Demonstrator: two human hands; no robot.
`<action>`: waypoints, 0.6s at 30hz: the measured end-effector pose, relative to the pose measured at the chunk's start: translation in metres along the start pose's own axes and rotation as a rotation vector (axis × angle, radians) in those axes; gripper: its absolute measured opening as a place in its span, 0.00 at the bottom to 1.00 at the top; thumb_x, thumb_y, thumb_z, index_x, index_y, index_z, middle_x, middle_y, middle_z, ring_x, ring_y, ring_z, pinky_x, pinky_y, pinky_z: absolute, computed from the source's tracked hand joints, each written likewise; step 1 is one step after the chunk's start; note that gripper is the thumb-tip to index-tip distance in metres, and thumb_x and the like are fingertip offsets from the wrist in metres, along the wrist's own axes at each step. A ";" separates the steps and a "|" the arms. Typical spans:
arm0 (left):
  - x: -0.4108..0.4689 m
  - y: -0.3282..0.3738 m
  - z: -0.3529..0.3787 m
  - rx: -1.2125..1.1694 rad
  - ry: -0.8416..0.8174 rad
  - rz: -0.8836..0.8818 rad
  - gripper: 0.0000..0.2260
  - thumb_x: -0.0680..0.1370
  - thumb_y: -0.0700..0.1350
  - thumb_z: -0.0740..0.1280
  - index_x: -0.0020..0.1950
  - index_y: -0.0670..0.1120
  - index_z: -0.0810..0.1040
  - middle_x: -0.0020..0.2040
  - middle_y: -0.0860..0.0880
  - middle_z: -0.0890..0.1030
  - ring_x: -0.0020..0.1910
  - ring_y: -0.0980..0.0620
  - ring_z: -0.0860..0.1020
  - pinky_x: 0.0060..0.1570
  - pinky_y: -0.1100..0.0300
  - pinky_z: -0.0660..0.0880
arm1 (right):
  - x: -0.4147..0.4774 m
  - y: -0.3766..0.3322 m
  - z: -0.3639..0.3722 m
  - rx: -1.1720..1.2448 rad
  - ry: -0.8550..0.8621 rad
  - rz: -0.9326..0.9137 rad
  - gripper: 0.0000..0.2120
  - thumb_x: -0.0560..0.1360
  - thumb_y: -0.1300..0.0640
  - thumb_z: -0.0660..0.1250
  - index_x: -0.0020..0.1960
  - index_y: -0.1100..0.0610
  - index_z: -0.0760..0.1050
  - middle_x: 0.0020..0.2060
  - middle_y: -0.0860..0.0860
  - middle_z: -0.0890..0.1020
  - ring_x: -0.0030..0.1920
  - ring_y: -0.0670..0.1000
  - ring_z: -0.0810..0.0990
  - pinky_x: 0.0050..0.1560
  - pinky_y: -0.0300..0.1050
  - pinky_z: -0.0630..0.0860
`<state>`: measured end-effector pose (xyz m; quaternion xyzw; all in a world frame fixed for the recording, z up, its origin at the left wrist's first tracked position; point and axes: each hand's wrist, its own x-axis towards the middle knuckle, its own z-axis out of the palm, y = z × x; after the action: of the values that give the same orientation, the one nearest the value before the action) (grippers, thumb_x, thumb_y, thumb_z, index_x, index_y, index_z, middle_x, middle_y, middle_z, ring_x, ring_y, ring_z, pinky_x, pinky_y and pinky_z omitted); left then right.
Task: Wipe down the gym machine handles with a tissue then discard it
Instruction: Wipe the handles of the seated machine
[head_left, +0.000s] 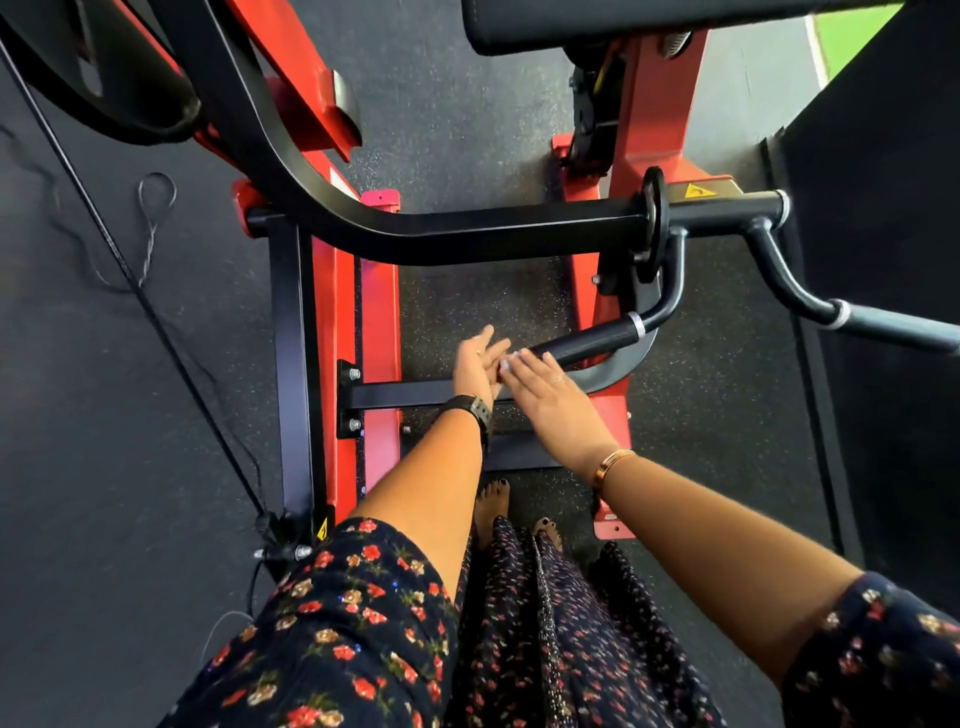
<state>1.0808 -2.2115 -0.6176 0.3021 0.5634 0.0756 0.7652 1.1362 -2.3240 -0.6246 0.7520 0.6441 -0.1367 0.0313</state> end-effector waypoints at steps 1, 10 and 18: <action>0.001 0.000 -0.004 -0.100 0.003 -0.044 0.22 0.83 0.51 0.49 0.75 0.45 0.65 0.70 0.40 0.72 0.60 0.47 0.75 0.57 0.58 0.69 | -0.001 -0.003 0.002 -0.027 -0.011 -0.035 0.27 0.70 0.64 0.48 0.63 0.65 0.75 0.62 0.60 0.78 0.64 0.60 0.76 0.65 0.57 0.68; 0.002 -0.001 -0.014 -0.294 -0.006 -0.109 0.26 0.82 0.57 0.48 0.74 0.44 0.66 0.73 0.40 0.68 0.73 0.42 0.65 0.66 0.56 0.66 | 0.043 -0.005 -0.008 -0.137 -0.118 0.064 0.23 0.81 0.59 0.53 0.75 0.61 0.58 0.72 0.57 0.66 0.75 0.57 0.58 0.75 0.55 0.42; 0.009 -0.003 -0.020 -0.231 -0.031 -0.103 0.25 0.82 0.54 0.46 0.72 0.45 0.69 0.70 0.40 0.72 0.60 0.45 0.74 0.59 0.53 0.68 | 0.017 0.003 0.003 -0.375 -0.093 -0.239 0.18 0.73 0.58 0.64 0.62 0.59 0.78 0.63 0.56 0.77 0.69 0.58 0.70 0.72 0.56 0.61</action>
<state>1.0657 -2.2019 -0.6304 0.1838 0.5539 0.0957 0.8064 1.1406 -2.3093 -0.6324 0.6444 0.7405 -0.0515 0.1837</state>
